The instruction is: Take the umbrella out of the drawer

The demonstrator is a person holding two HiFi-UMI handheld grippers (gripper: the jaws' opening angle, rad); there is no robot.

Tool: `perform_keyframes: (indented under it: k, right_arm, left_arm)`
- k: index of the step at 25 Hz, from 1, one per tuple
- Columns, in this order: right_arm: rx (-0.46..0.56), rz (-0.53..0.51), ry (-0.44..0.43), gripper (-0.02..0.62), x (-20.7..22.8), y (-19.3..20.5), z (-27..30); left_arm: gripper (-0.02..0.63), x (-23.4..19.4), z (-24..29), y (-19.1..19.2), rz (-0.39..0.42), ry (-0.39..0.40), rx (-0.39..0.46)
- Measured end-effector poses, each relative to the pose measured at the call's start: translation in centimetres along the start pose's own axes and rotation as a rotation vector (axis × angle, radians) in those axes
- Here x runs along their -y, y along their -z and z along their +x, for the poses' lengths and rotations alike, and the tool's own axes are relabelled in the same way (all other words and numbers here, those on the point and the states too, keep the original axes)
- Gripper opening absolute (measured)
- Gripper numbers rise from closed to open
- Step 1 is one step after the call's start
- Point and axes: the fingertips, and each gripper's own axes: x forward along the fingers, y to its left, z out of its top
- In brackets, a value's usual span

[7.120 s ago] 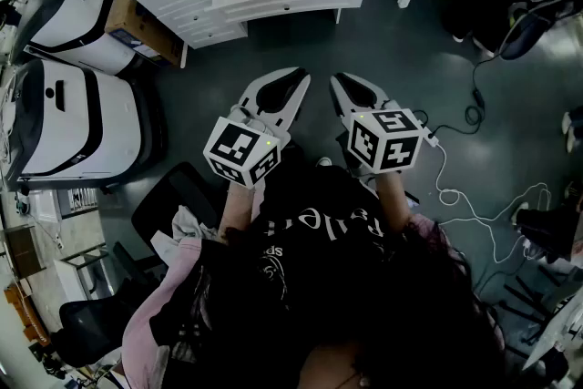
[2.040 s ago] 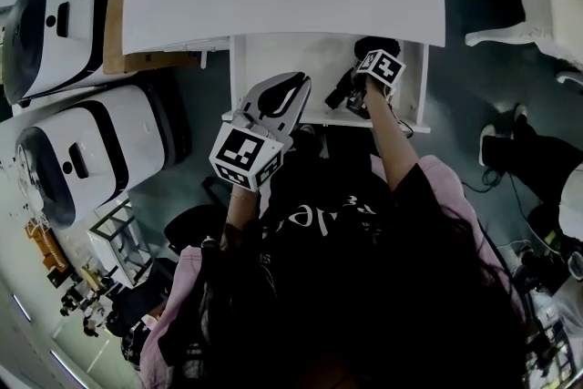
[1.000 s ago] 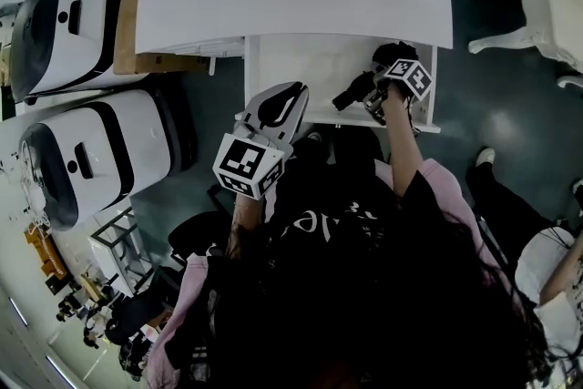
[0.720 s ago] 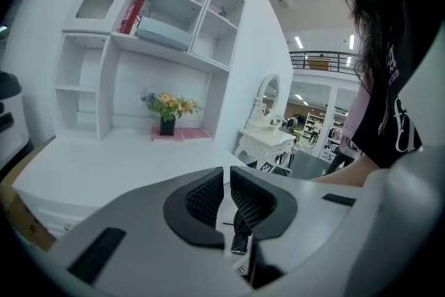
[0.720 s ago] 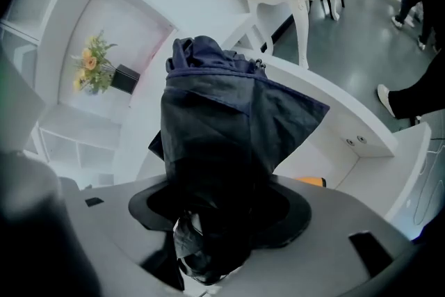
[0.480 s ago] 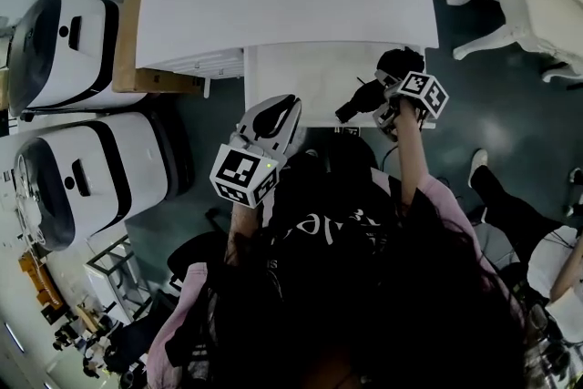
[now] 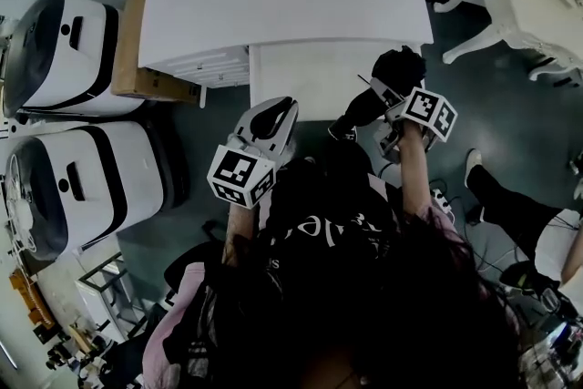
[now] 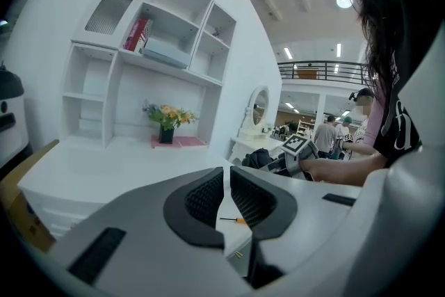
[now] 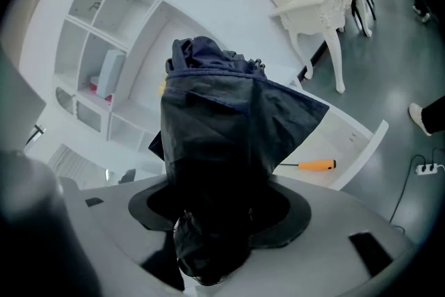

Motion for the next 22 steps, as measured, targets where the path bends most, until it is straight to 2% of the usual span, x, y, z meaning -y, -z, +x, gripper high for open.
perform_keyframes:
  k: [10, 16, 22]
  right_arm:
    - [-0.010, -0.095, -0.113, 0.283, -6.6, 10.4, -4.4]
    - [-0.034, -0.149, -0.104, 0.282, -7.8, 15.1, -6.8]
    - [-0.043, -0.205, -0.092, 0.282, -7.8, 17.1, -9.0]
  left_arm:
    - [0.040, 1.2, -7.3, 3.0, -0.005, 0.056, 0.020]
    - [0.040, 2.4, -10.3, 5.0, -0.031, 0.075, 0.012]
    - [0.040, 5.1, -11.2, 5.5, -0.029, 0.110, 0.019]
